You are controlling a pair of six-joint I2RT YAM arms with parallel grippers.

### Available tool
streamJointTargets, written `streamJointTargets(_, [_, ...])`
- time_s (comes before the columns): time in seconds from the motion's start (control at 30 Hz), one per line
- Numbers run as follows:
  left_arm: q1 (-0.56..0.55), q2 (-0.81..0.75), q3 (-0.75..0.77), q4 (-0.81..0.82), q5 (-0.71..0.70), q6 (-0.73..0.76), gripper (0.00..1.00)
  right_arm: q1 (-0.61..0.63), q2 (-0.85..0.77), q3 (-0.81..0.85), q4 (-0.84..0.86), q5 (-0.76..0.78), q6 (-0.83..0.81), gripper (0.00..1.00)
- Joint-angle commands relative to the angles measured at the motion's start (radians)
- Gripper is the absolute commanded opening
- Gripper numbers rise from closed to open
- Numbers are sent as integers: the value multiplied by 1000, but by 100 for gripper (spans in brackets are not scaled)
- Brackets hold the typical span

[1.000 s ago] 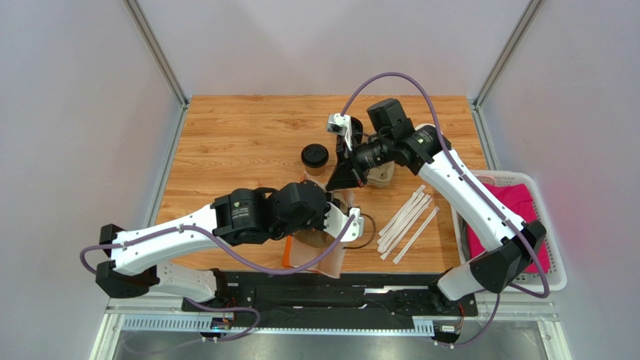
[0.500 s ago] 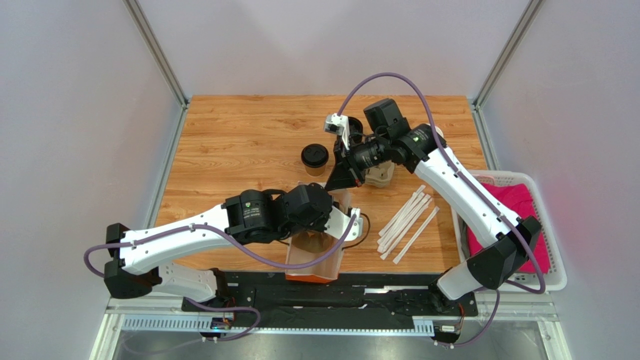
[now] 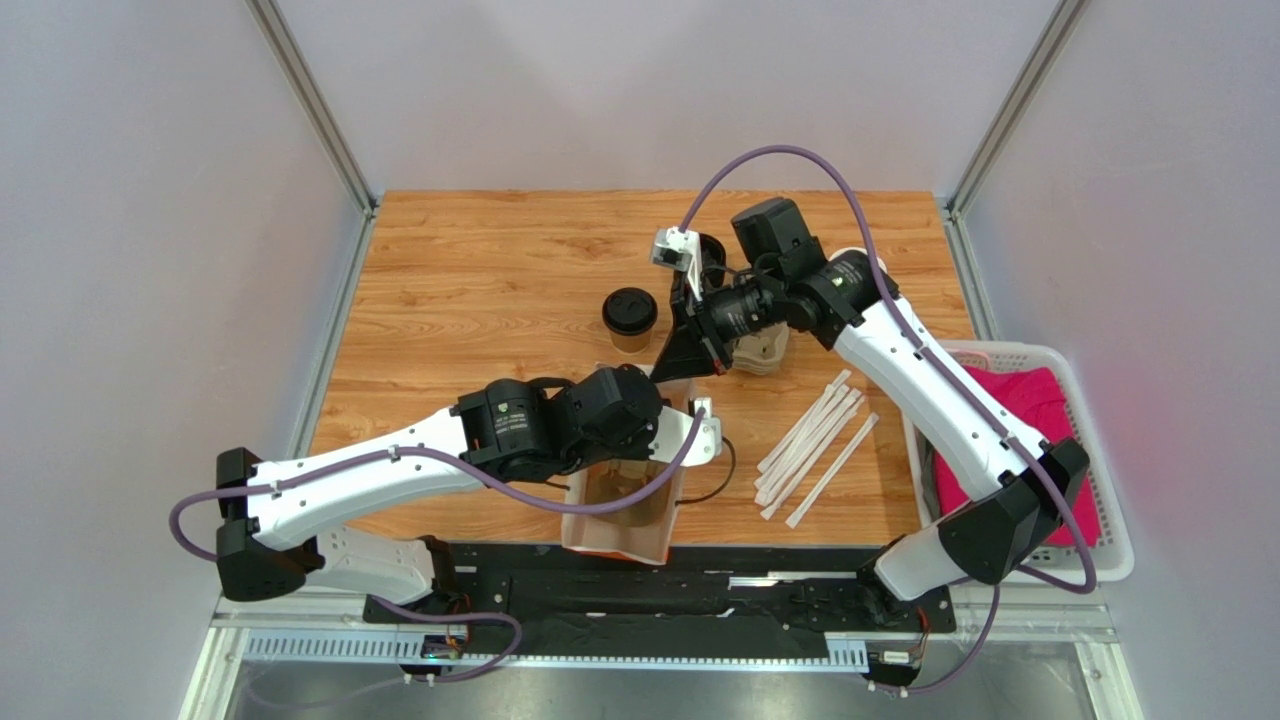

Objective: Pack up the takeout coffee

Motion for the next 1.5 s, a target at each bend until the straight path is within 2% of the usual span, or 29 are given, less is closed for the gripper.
streamJointTargets(0.0, [4, -43, -51, -6, 72, -40, 0, 1, -33, 4, 63, -38, 9, 0])
streamJointTargets(0.6, [5, 33, -71, -63, 109, -120, 1, 2, -35, -10, 60, -67, -46, 0])
streamJointTargets(0.67, [7, 40, -70, -63, 107, -122, 5, 2, -33, -12, 58, -70, -49, 0])
streamJointTargets(0.83, [10, 54, -32, -76, 99, -119, 33, 2, -35, -21, 50, -79, -61, 0])
streamJointTargets(0.87, [10, 53, -24, -76, 99, -119, 35, 2, -36, -22, 49, -79, -67, 0])
streamJointTargets(0.9, [10, 53, -10, -75, 99, -120, 41, 1, -38, -25, 47, -78, -70, 0])
streamJointTargets(1.03, [10, 40, 19, -76, 92, -125, 42, 2, -43, -32, 46, -75, -80, 0])
streamJointTargets(1.07, [10, 37, 24, -75, 92, -125, 49, 1, -43, -33, 46, -75, -81, 0])
streamJointTargets(1.27, [10, 7, 27, -50, 99, -134, 57, 1, -36, -33, 44, -62, -87, 0])
streamJointTargets(1.47, [10, -38, 47, -21, 129, -129, 58, 2, -29, -32, 41, -52, -89, 0])
